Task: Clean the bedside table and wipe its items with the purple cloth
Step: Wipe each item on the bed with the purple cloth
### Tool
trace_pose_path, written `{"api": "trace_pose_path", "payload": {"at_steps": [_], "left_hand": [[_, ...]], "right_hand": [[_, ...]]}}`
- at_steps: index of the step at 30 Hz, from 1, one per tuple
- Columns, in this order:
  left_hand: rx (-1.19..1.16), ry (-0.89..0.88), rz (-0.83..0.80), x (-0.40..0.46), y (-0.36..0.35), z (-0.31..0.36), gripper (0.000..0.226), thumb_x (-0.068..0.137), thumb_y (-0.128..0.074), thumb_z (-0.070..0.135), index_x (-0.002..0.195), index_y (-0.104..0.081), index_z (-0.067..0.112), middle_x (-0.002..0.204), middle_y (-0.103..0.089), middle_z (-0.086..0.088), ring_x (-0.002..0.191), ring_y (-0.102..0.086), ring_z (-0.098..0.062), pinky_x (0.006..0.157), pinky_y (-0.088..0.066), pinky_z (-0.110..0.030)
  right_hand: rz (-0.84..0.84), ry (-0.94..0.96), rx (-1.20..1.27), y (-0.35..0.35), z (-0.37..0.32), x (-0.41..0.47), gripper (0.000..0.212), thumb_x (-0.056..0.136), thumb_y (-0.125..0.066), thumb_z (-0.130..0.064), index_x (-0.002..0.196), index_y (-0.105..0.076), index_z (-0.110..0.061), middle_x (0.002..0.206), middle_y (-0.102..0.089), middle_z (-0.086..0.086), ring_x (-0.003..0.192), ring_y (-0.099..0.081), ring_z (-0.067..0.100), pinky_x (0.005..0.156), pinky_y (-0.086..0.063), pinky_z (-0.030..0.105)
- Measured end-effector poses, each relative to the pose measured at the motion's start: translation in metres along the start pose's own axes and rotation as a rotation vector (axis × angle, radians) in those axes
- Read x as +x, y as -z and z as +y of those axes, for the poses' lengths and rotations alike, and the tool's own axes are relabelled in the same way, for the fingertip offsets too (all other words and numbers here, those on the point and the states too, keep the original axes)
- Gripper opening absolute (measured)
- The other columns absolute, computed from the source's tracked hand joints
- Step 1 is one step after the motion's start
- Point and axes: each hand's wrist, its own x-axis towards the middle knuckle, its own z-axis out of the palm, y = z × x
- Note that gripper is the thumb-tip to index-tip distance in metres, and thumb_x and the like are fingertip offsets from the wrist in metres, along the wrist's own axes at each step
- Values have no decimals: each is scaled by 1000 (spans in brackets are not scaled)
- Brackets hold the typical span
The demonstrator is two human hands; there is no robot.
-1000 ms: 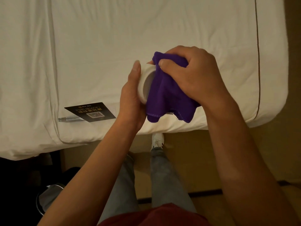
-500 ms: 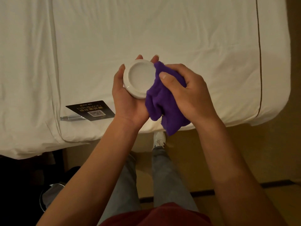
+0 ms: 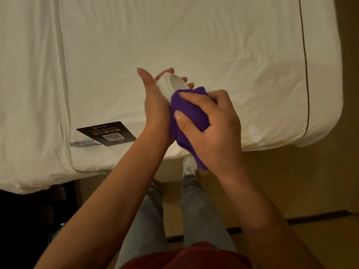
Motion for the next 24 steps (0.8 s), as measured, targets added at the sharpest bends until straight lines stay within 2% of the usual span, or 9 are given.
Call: {"api": "trace_pose_path", "payload": {"at_steps": [2,5,7,10,13,15,17,21,24], "left_hand": [[145,-50,-61,-7,1,0,78,94,-19,77,111,-62,13,92,-72,-11,87,-72,-26,87,-60,-44],[180,-41,-235,-18,0,-5,78,98,-15,69,97,-68,12,85,-74,-7,83,-74,-21,74,-60,-31],[170,-52,-298,-23,0,-7,71,103,-18,61,99,-71,14,90,-76,-8,89,-74,-21,77,-59,-30],[197,-72,-322,-28,4,-8,56,104,-29,54,115,-68,16,107,-76,-10,103,-72,-25,88,-58,-34],[109,5,-242,-30,10,-4,53,100,-42,56,126,-64,14,119,-72,-12,114,-68,-29,102,-52,-46],[-15,52,-208,-29,12,1,55,100,-45,56,127,-63,11,118,-71,-12,112,-67,-29,104,-50,-51],[-82,40,-206,-26,10,6,51,102,-43,53,124,-61,10,114,-70,-14,106,-67,-28,100,-53,-48],[-108,49,-181,-21,5,12,52,104,-41,51,128,-56,7,121,-62,-20,114,-61,-33,110,-45,-50],[-43,25,-116,-17,5,15,52,104,-40,52,115,-62,7,105,-67,-17,104,-65,-33,106,-49,-51]], "right_hand": [[24,69,-78,2,-7,9,45,92,-72,-39,132,-66,-20,126,-59,5,111,-61,16,85,-59,25],[112,123,-129,5,-20,25,38,93,-69,-39,127,-70,-22,120,-60,5,105,-62,16,85,-58,27],[152,102,-128,8,-26,37,35,94,-67,-41,126,-71,-25,117,-60,2,100,-61,10,84,-55,20],[187,55,-110,13,-26,52,36,95,-66,-44,126,-70,-26,118,-60,0,97,-57,3,81,-49,9],[249,27,-72,22,-20,58,37,95,-68,-42,126,-70,-22,119,-61,3,99,-56,2,81,-46,6],[274,10,-17,30,-15,59,39,95,-69,-40,128,-67,-19,121,-62,4,102,-59,4,83,-49,8],[194,10,41,30,-14,58,41,95,-69,-39,131,-65,-18,123,-64,3,107,-61,6,86,-49,10],[-7,11,-33,12,-17,47,38,98,-65,-40,132,-66,-22,124,-61,2,105,-59,6,83,-44,4],[-74,19,-39,13,-16,43,36,98,-64,-41,130,-68,-24,119,-62,0,102,-61,7,81,-47,7]]}}
